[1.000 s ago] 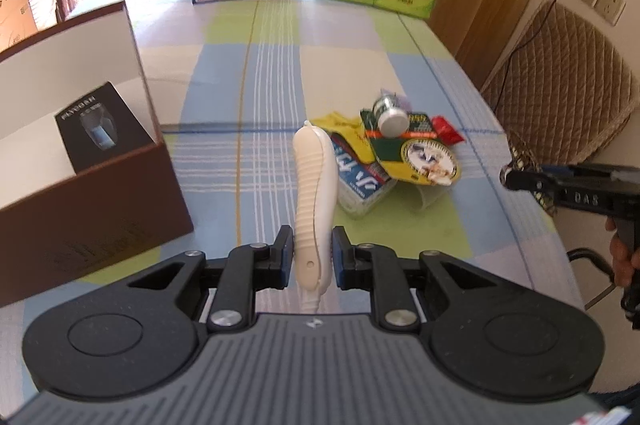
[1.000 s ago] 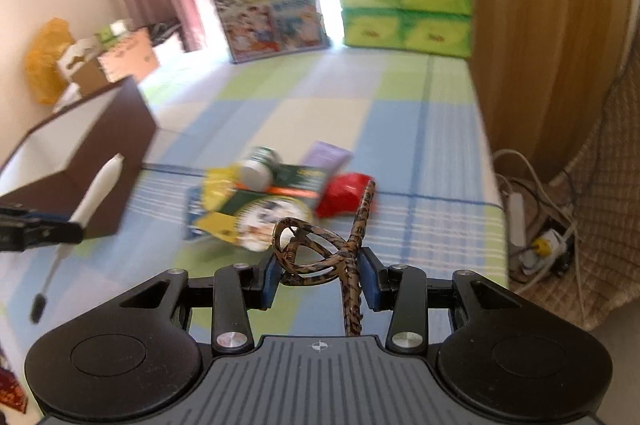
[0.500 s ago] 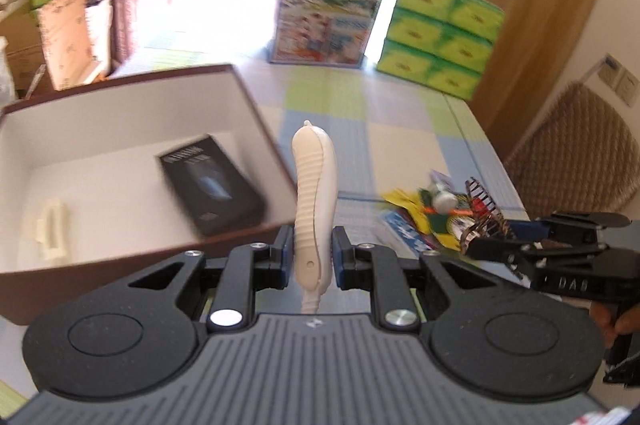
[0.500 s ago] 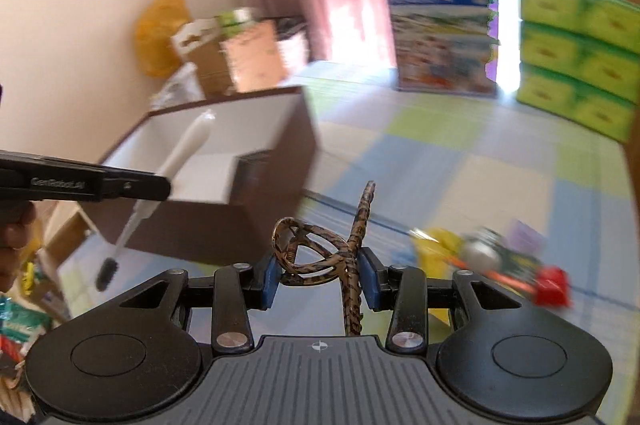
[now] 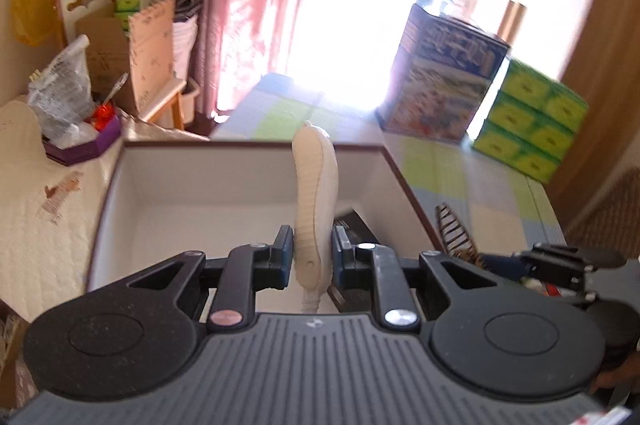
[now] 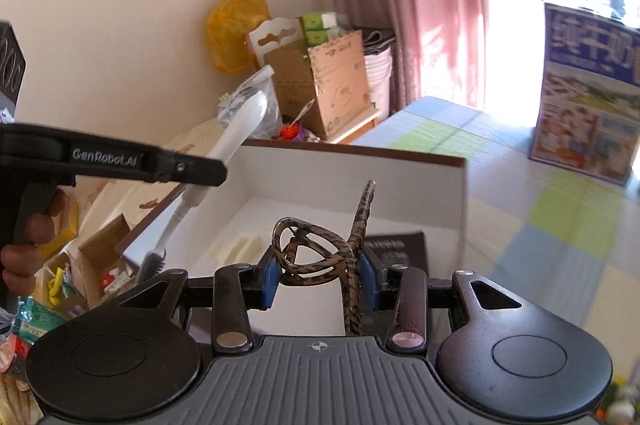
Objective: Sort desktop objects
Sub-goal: 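Carry the toothbrush and hair tie over the brown box with both tools, then release the toothbrush and hair tie into the brown box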
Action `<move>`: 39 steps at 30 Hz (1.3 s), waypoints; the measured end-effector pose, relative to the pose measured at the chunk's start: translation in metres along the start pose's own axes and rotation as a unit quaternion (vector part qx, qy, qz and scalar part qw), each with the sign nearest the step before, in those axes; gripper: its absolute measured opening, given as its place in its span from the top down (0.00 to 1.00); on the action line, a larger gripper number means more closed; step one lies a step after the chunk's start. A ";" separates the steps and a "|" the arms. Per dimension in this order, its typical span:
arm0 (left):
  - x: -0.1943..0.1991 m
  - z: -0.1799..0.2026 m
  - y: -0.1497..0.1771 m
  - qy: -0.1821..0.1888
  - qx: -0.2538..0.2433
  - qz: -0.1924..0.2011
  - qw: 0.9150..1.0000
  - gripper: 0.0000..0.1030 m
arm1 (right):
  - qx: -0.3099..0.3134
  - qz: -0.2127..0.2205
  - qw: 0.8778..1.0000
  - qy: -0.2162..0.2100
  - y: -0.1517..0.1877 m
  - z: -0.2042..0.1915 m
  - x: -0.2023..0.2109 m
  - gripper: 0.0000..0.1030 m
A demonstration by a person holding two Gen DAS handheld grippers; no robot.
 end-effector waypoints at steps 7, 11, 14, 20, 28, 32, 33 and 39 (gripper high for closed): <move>-0.039 -0.038 -0.010 -0.010 0.015 -0.024 1.000 0.84 | 0.000 -0.041 0.999 0.017 -0.002 -0.005 -0.054 0.63; -0.066 -0.051 0.001 -0.003 0.034 -0.055 0.998 0.84 | -0.003 -0.066 0.998 0.024 0.006 -0.003 -0.073 0.63; -0.083 -0.057 0.009 0.000 0.036 -0.079 0.996 0.84 | -0.009 -0.083 0.996 0.031 0.011 0.000 -0.083 0.63; -0.112 -0.063 0.026 0.007 0.035 -0.135 0.990 0.84 | -0.018 -0.104 0.994 0.042 0.014 0.009 -0.093 0.63; -0.141 -0.072 0.043 0.025 0.057 -0.204 0.977 0.84 | -0.026 -0.131 0.990 0.047 0.016 0.007 -0.105 0.63; -0.145 -0.070 0.045 0.030 0.053 -0.215 0.975 0.84 | -0.023 -0.137 0.989 0.045 0.017 0.004 -0.106 0.63; -0.145 -0.069 0.045 0.031 0.050 -0.215 0.975 0.84 | -0.023 -0.138 0.989 0.045 0.017 0.003 -0.106 0.63; -0.140 -0.070 0.040 0.020 0.030 -0.205 0.978 0.77 | -0.019 -0.144 0.988 0.048 0.017 0.000 -0.114 0.63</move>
Point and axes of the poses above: each gripper's, at about its wrist camera, not at the fingertips, and x roughly against the way its jaws point, z to its right, y to its underside, the point moved 5 cm from there along -x, roughly the way its jaws point, and after that the axes turned 6 degrees about -x, right-handed, at the moved point
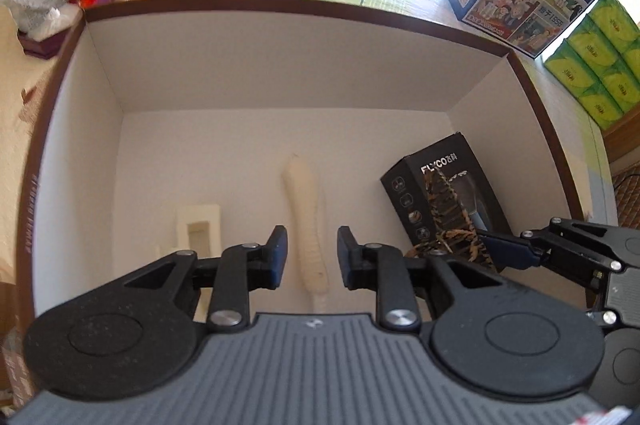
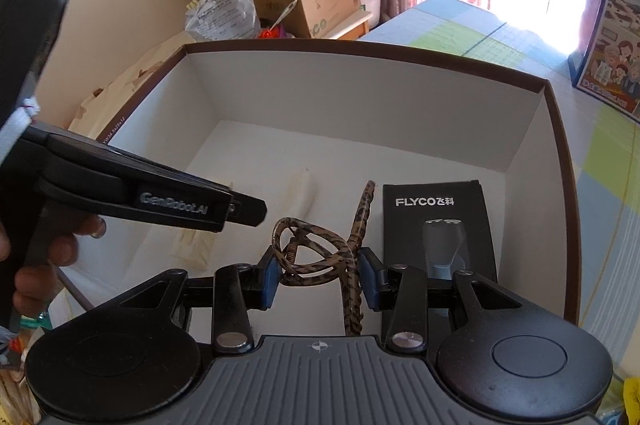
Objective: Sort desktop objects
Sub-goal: 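Release the toothbrush and hair tie into the brown box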
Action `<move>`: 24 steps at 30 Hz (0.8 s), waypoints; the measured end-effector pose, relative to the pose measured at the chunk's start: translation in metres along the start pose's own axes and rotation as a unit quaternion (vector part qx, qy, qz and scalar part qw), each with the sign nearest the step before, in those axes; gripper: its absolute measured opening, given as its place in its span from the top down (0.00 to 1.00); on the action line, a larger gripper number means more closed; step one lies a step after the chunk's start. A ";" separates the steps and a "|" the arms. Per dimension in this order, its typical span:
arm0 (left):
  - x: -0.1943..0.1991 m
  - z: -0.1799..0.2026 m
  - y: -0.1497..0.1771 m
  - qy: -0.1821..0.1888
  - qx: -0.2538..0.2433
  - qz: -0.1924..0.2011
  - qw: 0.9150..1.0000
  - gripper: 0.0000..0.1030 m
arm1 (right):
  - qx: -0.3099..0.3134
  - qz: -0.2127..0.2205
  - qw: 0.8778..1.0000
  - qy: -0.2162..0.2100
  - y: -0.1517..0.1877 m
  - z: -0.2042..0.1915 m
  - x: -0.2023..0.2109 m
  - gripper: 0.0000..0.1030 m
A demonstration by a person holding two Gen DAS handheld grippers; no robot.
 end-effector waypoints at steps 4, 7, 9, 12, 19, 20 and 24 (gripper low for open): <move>0.005 -0.003 0.000 -0.019 -0.012 0.007 1.000 0.65 | 0.005 0.018 1.000 0.005 -0.003 -0.002 -0.001 0.62; 0.011 -0.006 0.002 -0.034 -0.017 0.013 0.999 0.58 | 0.007 0.034 0.999 0.005 -0.005 -0.003 0.002 0.31; 0.015 -0.009 0.003 -0.042 -0.020 0.017 0.999 0.52 | 0.012 0.042 0.999 0.006 -0.003 -0.004 0.007 0.25; 0.022 -0.011 0.006 -0.052 -0.029 0.023 0.998 0.42 | 0.007 0.042 0.999 0.005 0.000 -0.003 0.013 0.20; 0.037 -0.008 0.021 -0.070 -0.055 0.030 0.996 0.27 | -0.010 0.048 0.999 0.022 0.010 0.004 0.033 0.04; 0.040 -0.006 0.023 -0.072 -0.059 0.032 0.995 0.23 | -0.011 0.050 0.998 0.022 0.011 0.004 0.037 0.02; 0.052 0.003 0.029 -0.083 -0.076 0.042 0.993 0.21 | -0.020 0.054 0.998 0.027 0.015 0.006 0.052 0.02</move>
Point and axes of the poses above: each gripper's, at about its wrist camera, not at the fingertips, and x roughly against the way its jaws point, z to its right, y to its underside, the point moved 5 cm from there along -x, roughly the way its jaws point, and after that the axes turned 6 degrees about -x, right-handed, at the moved point
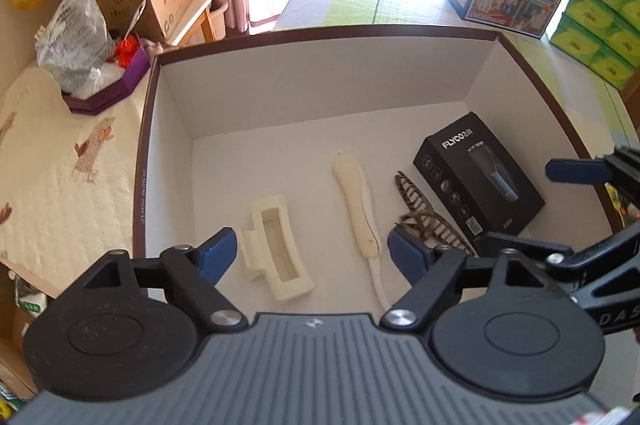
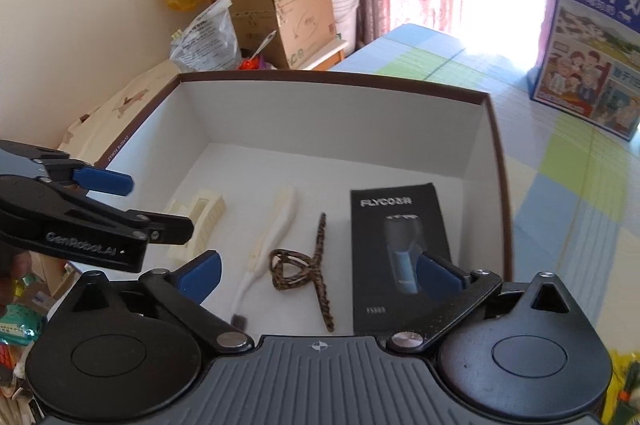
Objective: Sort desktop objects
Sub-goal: 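Release the toothbrush and hair tie into the brown box, then withdraw both tools from the brown box toward the item pile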
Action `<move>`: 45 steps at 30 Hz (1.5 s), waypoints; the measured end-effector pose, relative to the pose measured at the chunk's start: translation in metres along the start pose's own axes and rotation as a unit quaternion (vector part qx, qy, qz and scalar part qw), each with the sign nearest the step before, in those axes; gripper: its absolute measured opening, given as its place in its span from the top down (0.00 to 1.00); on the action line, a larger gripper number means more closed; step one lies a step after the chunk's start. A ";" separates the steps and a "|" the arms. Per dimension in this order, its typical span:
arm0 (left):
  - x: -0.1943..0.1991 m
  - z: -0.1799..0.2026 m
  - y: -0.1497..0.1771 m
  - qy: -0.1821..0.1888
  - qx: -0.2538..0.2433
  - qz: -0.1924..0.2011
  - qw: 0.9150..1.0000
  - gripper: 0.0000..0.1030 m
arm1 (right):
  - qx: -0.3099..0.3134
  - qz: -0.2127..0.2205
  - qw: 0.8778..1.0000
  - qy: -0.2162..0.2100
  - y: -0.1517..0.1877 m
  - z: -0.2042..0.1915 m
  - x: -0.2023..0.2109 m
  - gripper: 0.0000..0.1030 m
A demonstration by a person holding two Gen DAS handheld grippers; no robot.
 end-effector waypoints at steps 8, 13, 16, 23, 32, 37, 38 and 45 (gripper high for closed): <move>0.028 0.020 0.006 -0.007 -0.018 0.020 1.000 0.15 | -0.006 0.012 1.000 0.005 0.012 0.003 0.028 0.02; 0.041 0.031 0.014 -0.016 -0.024 0.028 0.999 0.14 | -0.012 0.020 1.000 0.003 0.023 0.007 0.045 0.02; 0.050 0.036 0.020 -0.020 -0.023 0.033 0.999 0.14 | -0.013 0.023 1.000 0.001 0.030 0.010 0.056 0.02; 0.067 0.054 0.036 -0.029 -0.019 0.036 0.999 0.14 | -0.016 0.024 1.000 -0.006 0.048 0.017 0.080 0.02; 0.080 0.080 0.060 -0.039 -0.007 0.027 0.999 0.14 | -0.018 0.025 0.999 -0.013 0.070 0.033 0.112 0.02; 0.087 0.096 0.071 -0.043 0.001 0.025 0.999 0.14 | -0.018 0.021 0.999 -0.017 0.083 0.046 0.125 0.02; 0.089 0.100 0.073 -0.044 0.002 0.024 0.999 0.14 | -0.017 0.020 0.999 -0.018 0.086 0.048 0.128 0.02; 0.098 0.124 0.086 -0.052 0.011 0.020 0.998 0.14 | -0.008 0.013 1.000 -0.026 0.103 0.064 0.146 0.02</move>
Point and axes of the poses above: each gripper's, at about its wrist camera, not at the fingertips, and x roughly against the way its jaws point, z to its right, y to its underside, the point moved 5 cm from there along -x, roughly the way its jaws point, and after that the axes turned 6 degrees about -x, right-handed, at the moved point
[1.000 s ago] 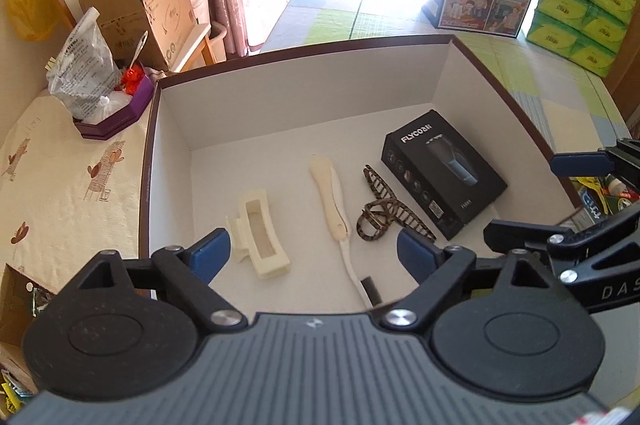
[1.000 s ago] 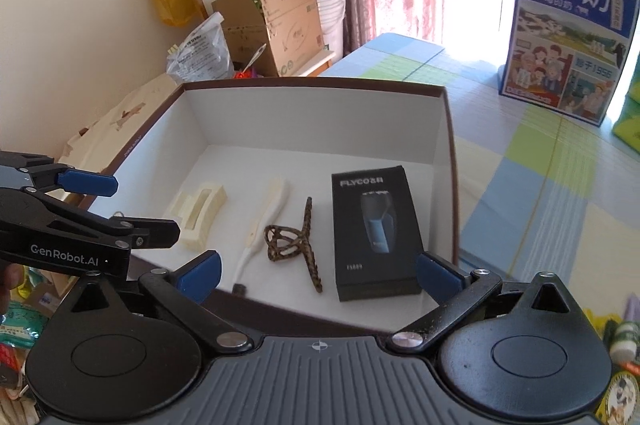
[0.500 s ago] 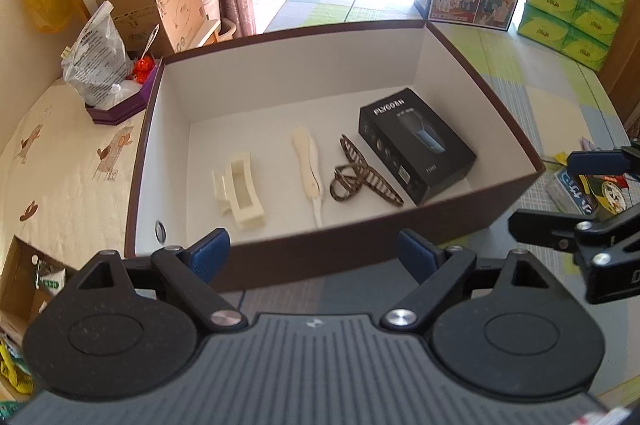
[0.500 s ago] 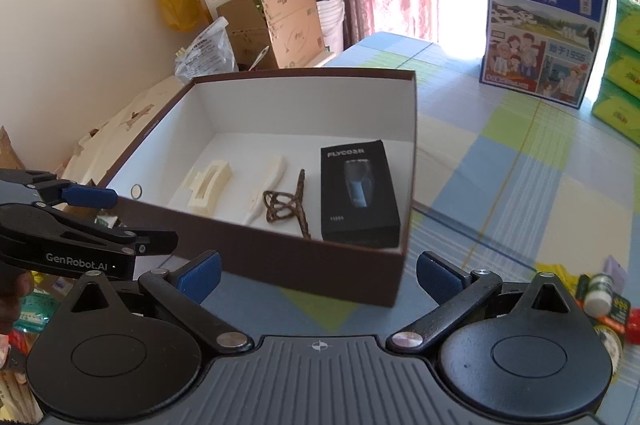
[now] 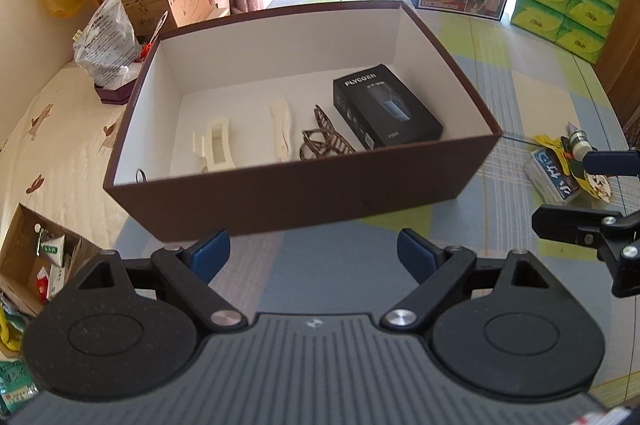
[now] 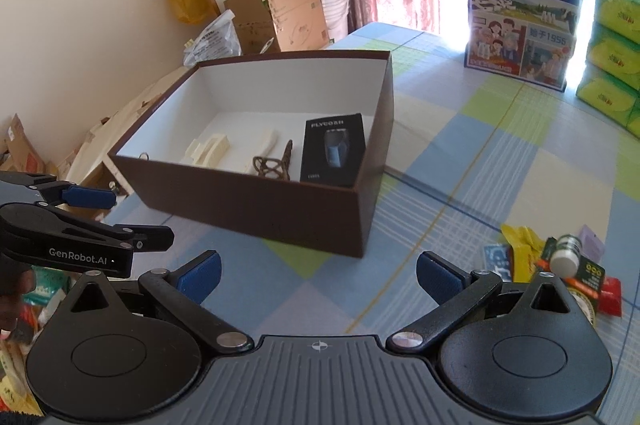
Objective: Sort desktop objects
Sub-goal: 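Withdraw both tools from the brown box toward the item pile, then move the left tool toward the green lip balm pack with white jar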
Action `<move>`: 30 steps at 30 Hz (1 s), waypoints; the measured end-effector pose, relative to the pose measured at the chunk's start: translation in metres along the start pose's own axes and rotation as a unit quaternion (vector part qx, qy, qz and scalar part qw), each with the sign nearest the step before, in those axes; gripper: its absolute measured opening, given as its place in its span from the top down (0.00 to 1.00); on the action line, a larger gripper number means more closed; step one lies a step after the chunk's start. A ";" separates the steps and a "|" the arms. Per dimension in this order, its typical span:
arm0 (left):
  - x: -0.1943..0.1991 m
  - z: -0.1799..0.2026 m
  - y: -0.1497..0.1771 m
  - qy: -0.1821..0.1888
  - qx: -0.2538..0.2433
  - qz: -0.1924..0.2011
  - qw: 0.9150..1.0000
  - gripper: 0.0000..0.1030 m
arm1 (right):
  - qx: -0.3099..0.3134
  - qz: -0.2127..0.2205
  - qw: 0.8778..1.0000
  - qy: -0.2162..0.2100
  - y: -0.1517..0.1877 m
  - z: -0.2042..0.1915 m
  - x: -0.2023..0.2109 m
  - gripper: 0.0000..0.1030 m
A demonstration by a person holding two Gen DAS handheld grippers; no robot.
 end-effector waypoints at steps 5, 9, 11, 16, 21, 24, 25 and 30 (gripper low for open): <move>0.006 0.017 0.011 -0.003 0.006 -0.006 1.000 0.14 | 0.003 -0.004 1.000 -0.002 0.012 0.012 0.011 0.02; 0.010 0.034 0.019 0.001 0.003 -0.007 1.000 0.14 | -0.006 -0.012 1.000 0.006 0.028 0.028 0.020 0.02; 0.012 0.045 0.022 0.006 -0.003 -0.008 1.000 0.14 | -0.016 -0.018 1.000 0.011 0.036 0.038 0.025 0.02; 0.010 0.079 0.027 0.026 -0.027 -0.015 0.999 0.14 | -0.046 -0.028 0.998 0.029 0.060 0.065 0.039 0.02; 0.005 0.115 0.030 0.053 -0.054 -0.024 0.997 0.14 | -0.081 -0.031 0.994 0.061 0.078 0.096 0.053 0.02; 0.000 0.134 0.027 0.066 -0.068 -0.025 0.995 0.14 | -0.103 -0.026 0.991 0.083 0.086 0.116 0.061 0.02; -0.001 0.140 0.025 0.070 -0.073 -0.024 0.995 0.14 | -0.111 -0.025 0.989 0.090 0.088 0.123 0.064 0.02; -0.009 0.169 0.017 0.093 -0.098 -0.022 0.991 0.14 | -0.142 -0.014 0.983 0.120 0.096 0.151 0.079 0.02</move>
Point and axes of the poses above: each gripper's, at about its wrist camera, not at the fingertips, and x roughly against the way its jaws point, z to its right, y to its underside, the point moved 5 cm from there along -x, roughly the way its jaws point, and after that the axes turned 6 degrees about -x, right-handed, at the moved point
